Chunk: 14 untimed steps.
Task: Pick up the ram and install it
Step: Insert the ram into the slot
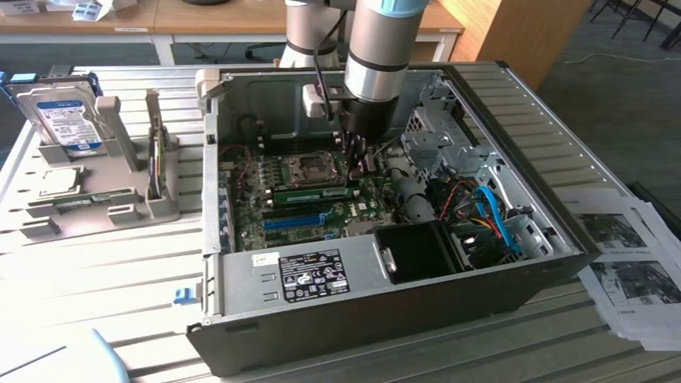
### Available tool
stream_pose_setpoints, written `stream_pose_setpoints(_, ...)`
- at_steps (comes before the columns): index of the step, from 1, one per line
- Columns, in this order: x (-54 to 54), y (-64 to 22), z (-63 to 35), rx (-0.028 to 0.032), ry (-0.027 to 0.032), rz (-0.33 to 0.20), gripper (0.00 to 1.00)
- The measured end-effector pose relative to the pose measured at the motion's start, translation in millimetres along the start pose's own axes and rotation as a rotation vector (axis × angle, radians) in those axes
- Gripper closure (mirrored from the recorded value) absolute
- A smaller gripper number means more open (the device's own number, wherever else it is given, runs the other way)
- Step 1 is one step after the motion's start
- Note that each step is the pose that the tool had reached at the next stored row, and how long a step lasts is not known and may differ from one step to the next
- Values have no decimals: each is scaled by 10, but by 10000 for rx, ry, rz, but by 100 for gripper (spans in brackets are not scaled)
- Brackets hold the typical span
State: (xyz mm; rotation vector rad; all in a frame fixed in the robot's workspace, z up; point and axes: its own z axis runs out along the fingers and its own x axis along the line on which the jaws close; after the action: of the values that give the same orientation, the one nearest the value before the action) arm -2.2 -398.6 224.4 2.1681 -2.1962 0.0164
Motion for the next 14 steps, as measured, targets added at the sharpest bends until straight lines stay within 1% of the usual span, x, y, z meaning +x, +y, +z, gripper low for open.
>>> stream_pose_setpoints(14, 0, 0, 6, 0, -1, 1, 91)
